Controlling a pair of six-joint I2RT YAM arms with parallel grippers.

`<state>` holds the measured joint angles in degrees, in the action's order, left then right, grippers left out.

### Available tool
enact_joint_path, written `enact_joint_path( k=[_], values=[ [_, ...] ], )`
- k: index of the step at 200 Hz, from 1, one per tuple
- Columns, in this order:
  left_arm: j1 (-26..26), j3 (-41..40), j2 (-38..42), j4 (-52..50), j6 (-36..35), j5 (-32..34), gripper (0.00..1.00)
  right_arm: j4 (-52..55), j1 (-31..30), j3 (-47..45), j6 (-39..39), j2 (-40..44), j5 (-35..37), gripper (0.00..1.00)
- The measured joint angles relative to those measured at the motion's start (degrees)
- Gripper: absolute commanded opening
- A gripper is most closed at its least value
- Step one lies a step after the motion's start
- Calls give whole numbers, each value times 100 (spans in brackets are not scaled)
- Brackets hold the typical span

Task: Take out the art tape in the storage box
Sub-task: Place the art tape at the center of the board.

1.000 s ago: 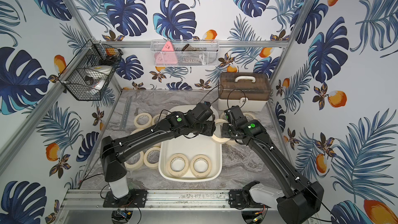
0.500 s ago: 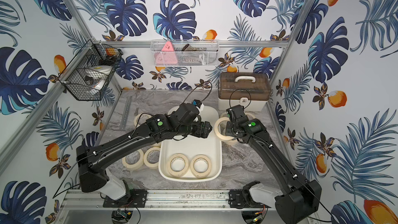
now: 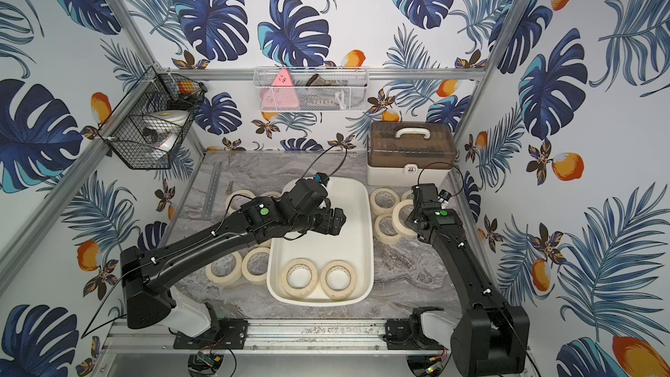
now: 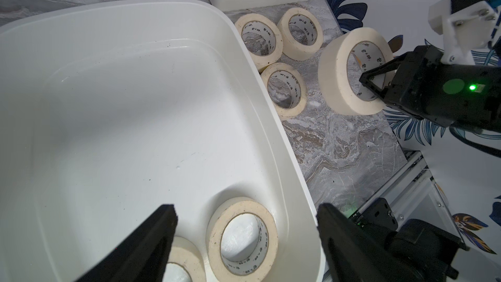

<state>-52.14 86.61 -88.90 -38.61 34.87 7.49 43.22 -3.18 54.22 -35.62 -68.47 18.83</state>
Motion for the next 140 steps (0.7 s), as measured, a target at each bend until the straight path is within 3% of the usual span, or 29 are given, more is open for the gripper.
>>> enact_joint_path(
  k=[66, 140],
  values=[
    [11, -186, 216, -87, 4, 17, 89, -793, 957, -699, -713, -341, 76, 0],
    [44, -402, 376, -177, 107, 42, 89, -1471, 1182, -990, -918, -1287, 31, 0]
  ],
)
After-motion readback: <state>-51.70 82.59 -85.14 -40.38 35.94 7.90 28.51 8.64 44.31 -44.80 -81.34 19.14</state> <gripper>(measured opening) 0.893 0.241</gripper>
